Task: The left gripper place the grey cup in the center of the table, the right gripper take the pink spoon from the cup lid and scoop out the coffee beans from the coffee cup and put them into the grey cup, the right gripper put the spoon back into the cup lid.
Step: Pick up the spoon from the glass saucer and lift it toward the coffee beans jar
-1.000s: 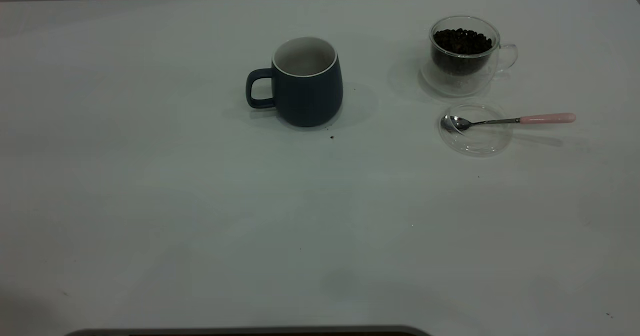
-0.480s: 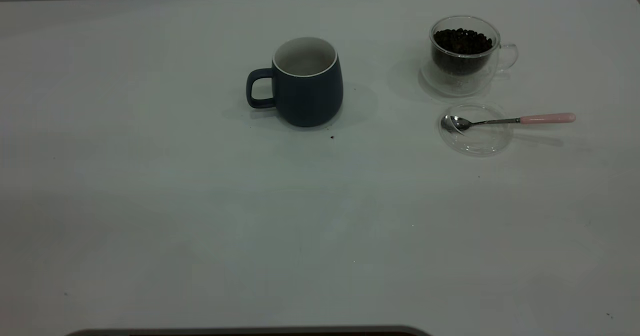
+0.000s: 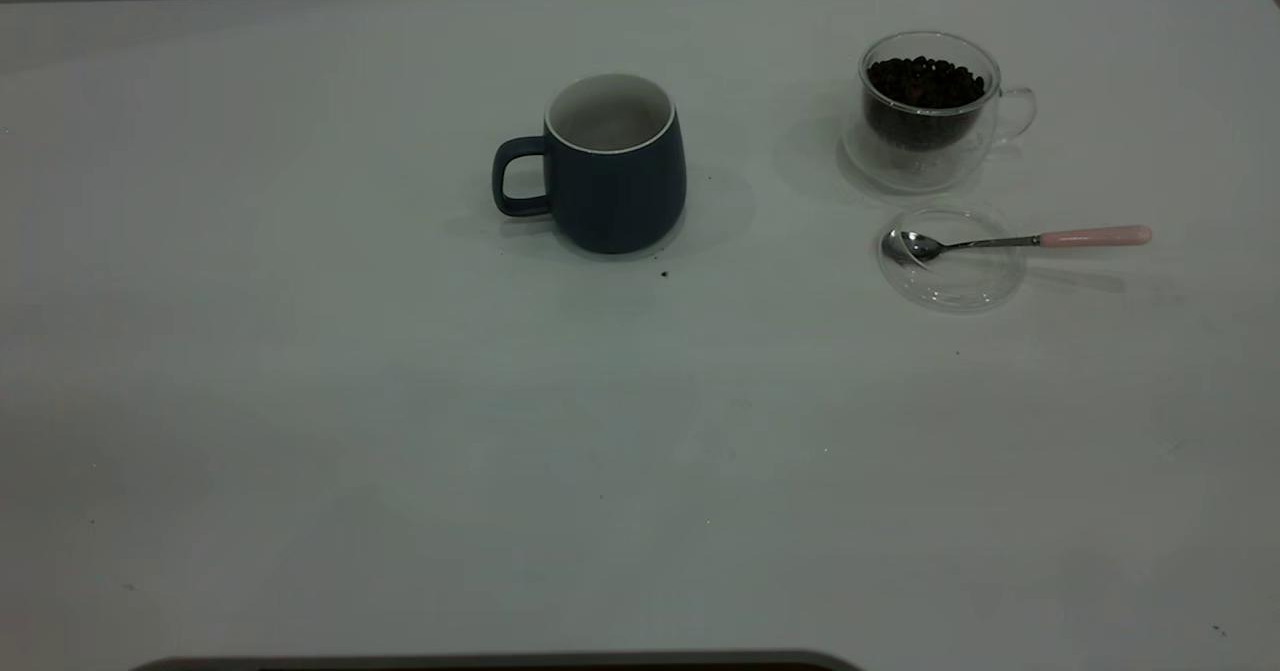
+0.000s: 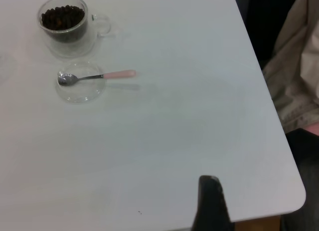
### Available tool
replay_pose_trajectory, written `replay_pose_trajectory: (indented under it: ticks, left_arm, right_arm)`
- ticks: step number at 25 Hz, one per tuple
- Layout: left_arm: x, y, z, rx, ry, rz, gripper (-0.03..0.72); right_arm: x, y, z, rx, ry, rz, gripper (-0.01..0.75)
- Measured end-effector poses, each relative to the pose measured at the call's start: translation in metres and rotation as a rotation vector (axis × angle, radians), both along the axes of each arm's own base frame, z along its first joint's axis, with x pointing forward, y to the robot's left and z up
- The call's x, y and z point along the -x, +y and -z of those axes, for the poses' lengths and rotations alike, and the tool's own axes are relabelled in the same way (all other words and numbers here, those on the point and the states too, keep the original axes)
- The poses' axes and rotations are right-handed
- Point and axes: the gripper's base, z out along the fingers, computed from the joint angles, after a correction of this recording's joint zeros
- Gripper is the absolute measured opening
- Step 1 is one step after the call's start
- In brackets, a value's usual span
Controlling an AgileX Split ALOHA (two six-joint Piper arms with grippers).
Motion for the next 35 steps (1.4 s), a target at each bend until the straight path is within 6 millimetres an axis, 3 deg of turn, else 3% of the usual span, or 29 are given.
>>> replay_pose_trajectory:
  ticks: [5, 10, 24, 28, 35]
  left_arm:
    - [0.002, 0.000, 0.000, 0.003, -0.005, -0.222, 0.567]
    - [0.018, 0.000, 0.001, 0.017, -0.104, -0.381, 0.567]
    - [0.021, -0.001, 0.002, 0.021, -0.109, -0.387, 0.567]
    - [0.021, -0.001, 0.002, 0.021, -0.109, -0.387, 0.567]
    - [0.021, -0.001, 0.002, 0.021, -0.109, -0.387, 0.567]
  right_arm:
    - [0.000, 0.000, 0.000, 0.000, 0.000, 0.000, 0.577]
    - [0.000, 0.000, 0.000, 0.000, 0.000, 0.000, 0.577]
    - [-0.004, 0.002, -0.005, -0.009, -0.054, -0.013, 0.575]
    - [-0.030, 0.009, -0.013, 0.028, -0.061, -0.116, 0.571]
    - [-0.115, 0.023, -0.004, -0.057, 0.129, -0.174, 0.595]
